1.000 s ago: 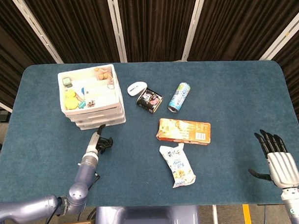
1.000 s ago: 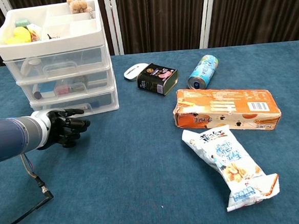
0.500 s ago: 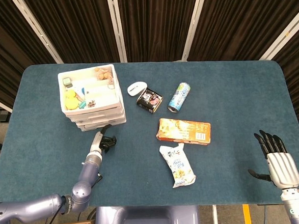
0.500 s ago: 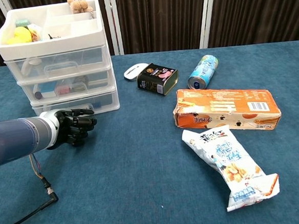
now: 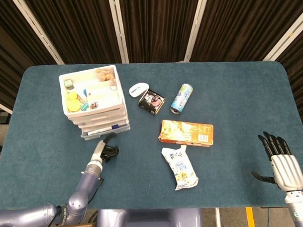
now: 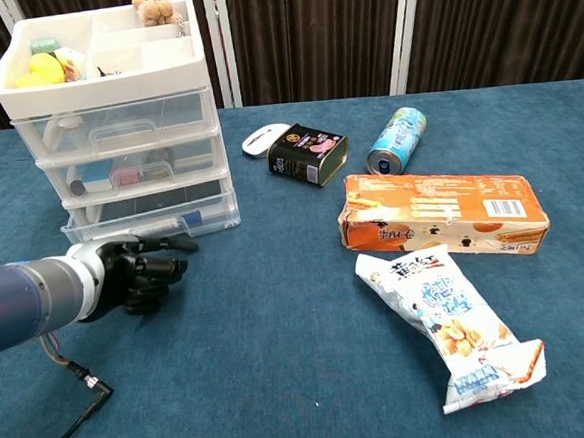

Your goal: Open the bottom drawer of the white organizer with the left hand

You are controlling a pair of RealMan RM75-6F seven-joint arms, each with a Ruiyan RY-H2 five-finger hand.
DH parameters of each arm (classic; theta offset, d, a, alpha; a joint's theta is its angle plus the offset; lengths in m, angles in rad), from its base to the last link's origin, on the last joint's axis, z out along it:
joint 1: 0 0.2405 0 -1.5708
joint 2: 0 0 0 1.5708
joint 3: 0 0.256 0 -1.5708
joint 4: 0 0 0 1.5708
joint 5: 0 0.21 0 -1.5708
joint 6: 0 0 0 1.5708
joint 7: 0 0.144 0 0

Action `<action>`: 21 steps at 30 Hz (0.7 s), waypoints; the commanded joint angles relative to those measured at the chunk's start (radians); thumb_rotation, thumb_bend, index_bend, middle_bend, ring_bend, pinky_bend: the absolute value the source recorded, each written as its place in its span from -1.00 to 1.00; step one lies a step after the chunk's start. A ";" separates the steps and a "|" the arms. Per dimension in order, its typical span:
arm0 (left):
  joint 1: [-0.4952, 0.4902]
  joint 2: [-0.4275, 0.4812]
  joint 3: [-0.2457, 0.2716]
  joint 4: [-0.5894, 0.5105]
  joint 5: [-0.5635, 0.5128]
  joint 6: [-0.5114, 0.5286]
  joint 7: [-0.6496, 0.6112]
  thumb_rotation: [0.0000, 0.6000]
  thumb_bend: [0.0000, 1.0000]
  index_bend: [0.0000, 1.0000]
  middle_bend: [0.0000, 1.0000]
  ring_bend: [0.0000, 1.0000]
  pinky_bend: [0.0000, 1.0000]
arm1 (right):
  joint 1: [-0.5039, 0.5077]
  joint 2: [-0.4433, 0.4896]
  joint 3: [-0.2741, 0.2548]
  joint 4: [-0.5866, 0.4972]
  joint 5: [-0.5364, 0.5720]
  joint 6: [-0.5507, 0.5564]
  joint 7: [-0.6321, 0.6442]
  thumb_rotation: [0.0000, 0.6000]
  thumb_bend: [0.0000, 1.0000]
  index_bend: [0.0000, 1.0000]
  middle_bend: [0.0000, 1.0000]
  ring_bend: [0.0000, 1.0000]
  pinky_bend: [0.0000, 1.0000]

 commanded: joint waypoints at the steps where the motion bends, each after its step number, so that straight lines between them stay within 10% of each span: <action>1: 0.019 0.019 0.020 -0.024 0.021 -0.004 -0.006 1.00 0.25 -0.58 0.85 0.86 0.79 | 0.000 0.000 0.000 0.000 0.001 0.000 0.000 1.00 -0.85 -1.00 -1.00 -1.00 -0.91; 14: 0.056 0.080 0.195 -0.067 0.440 0.193 0.183 1.00 0.25 -0.67 0.85 0.86 0.79 | -0.001 -0.002 0.001 -0.002 0.005 0.000 -0.003 1.00 -0.85 -1.00 -1.00 -1.00 -0.92; 21: 0.001 0.081 0.183 -0.067 0.434 0.284 0.421 1.00 0.25 -0.68 0.88 0.89 0.82 | 0.000 0.001 0.001 -0.007 0.013 -0.007 -0.004 1.00 -0.85 -1.00 -1.00 -1.00 -0.91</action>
